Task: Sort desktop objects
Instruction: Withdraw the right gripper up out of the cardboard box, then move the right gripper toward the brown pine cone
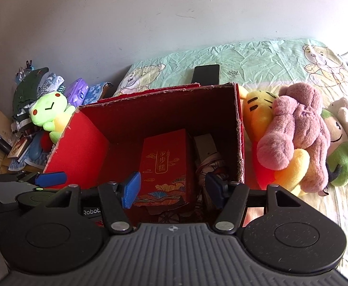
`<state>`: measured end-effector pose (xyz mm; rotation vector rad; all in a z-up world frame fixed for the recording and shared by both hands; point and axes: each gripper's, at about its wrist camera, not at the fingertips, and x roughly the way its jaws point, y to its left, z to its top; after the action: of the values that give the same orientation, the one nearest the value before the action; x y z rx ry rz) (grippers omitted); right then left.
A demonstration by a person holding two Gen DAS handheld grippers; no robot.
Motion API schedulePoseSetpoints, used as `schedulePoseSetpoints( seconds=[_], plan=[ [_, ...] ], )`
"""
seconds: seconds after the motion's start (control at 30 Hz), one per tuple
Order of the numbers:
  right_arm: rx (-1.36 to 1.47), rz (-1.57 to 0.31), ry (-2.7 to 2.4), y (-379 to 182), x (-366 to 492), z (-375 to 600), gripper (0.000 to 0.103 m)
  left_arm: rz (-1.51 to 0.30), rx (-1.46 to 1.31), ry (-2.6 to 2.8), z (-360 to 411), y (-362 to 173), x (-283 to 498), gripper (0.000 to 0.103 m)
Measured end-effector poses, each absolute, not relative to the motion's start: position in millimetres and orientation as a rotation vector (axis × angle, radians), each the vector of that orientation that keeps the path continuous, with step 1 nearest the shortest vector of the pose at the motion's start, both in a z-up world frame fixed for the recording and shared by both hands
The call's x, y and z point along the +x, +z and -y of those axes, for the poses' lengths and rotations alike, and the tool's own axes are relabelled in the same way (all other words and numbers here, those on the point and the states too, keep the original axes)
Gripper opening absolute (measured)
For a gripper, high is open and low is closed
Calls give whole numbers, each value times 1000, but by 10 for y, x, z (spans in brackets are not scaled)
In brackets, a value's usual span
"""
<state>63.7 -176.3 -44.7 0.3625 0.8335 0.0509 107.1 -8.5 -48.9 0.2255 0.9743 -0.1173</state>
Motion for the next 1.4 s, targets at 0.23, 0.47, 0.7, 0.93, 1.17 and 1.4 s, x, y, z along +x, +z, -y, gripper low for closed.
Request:
schedulePoseSetpoints(
  seconds=[0.23,0.47,0.7,0.93,1.17,1.4],
  plan=[
    [408,-808,39,-421,536,1854,64,-954,224,-133,162,-397,981,85],
    [387,-791,70,-352,386,1944,64,-931,211,-105,270,-298,823,85],
    [364,-774,107,-269,217,2118,64,-911,181,-75,405,-161,568,85],
    [353,-781,149,-281,63,2260,63,-909,153,-40,537,-125,309,85],
    [350,-803,179,-370,-98,2364,62,-935,135,-13,645,-219,81,88],
    [351,-849,172,-520,-235,2460,62,-1000,127,-21,759,-442,-51,90]
  ],
)
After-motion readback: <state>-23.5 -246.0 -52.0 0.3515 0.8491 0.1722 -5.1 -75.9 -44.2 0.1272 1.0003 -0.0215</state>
